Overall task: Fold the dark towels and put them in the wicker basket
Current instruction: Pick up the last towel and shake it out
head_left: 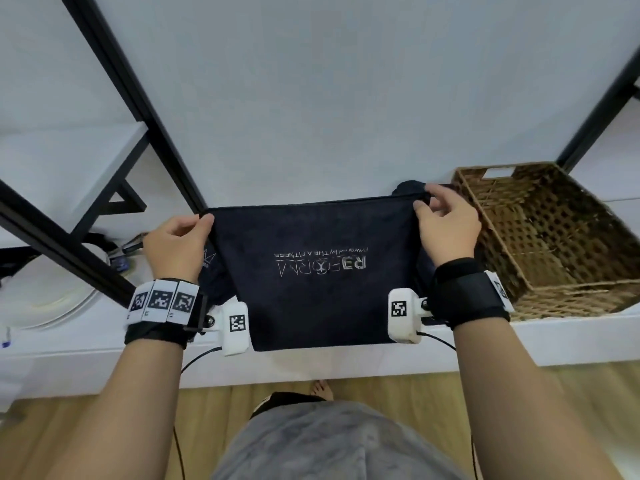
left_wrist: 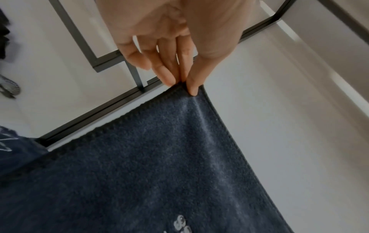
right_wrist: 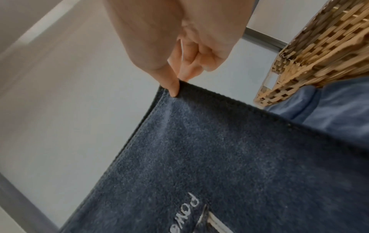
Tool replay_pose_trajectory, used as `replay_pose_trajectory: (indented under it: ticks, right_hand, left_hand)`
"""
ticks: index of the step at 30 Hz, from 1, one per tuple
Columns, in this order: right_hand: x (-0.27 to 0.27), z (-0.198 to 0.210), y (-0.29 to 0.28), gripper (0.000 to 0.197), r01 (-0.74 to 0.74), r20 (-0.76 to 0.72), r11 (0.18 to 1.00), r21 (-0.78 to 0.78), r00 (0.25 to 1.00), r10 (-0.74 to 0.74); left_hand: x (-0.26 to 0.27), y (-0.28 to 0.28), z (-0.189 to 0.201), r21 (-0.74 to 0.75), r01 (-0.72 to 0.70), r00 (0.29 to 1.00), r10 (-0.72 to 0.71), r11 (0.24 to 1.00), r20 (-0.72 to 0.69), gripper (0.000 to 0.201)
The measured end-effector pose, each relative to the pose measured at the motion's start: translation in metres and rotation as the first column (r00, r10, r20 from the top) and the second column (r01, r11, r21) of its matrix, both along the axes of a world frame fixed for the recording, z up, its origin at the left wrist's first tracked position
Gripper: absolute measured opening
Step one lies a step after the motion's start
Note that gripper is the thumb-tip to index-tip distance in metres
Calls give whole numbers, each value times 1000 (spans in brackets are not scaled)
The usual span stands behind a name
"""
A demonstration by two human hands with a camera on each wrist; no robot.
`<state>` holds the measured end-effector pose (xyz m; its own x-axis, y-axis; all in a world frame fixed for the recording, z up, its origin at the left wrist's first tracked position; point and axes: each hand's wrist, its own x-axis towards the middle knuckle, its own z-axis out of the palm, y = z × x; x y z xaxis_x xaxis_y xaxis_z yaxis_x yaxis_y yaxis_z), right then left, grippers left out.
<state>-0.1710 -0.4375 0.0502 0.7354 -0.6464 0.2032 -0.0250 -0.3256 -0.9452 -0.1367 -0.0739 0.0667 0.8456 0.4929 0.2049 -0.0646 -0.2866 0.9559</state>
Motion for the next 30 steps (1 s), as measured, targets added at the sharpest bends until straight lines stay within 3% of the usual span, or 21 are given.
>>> replay_pose_trajectory:
  ticks: [3,7,9,16,22,26,30]
  right_hand:
    - [5,-13,2,12,-40,-40,998,39,998,42]
    - [36,-25,7,19,-68,-26,966,249,997,77]
    - [59,-27,6,22,-83,-25,950,300,995,95]
    - [123,-20,-3,21,-187,52,926,328,982,180]
    - [127,-25,-12,14,-301,153,855,421,953,261]
    - [102,-59,-12,17,-292,87,832,471,954,286]
    - [70,-113,-13,21,-217,-101,861,460,951,294]
  left_hand:
    - [7,1,-14,-26,-33,996,31,999,-78,13]
    - [25,-8,-18,-313,43,992,-76,949,-96,11]
    - [41,-13,-12,-381,78,991,-114,921,-72,17]
    - [104,-14,2,-261,215,973,-231,941,-30,20]
    - [116,-13,-7,-204,269,961,-278,941,-15,17]
    - [93,-14,-43,-222,270,948,-299,937,-110,17]
    - [66,-7,-93,-266,286,909,-348,921,-228,24]
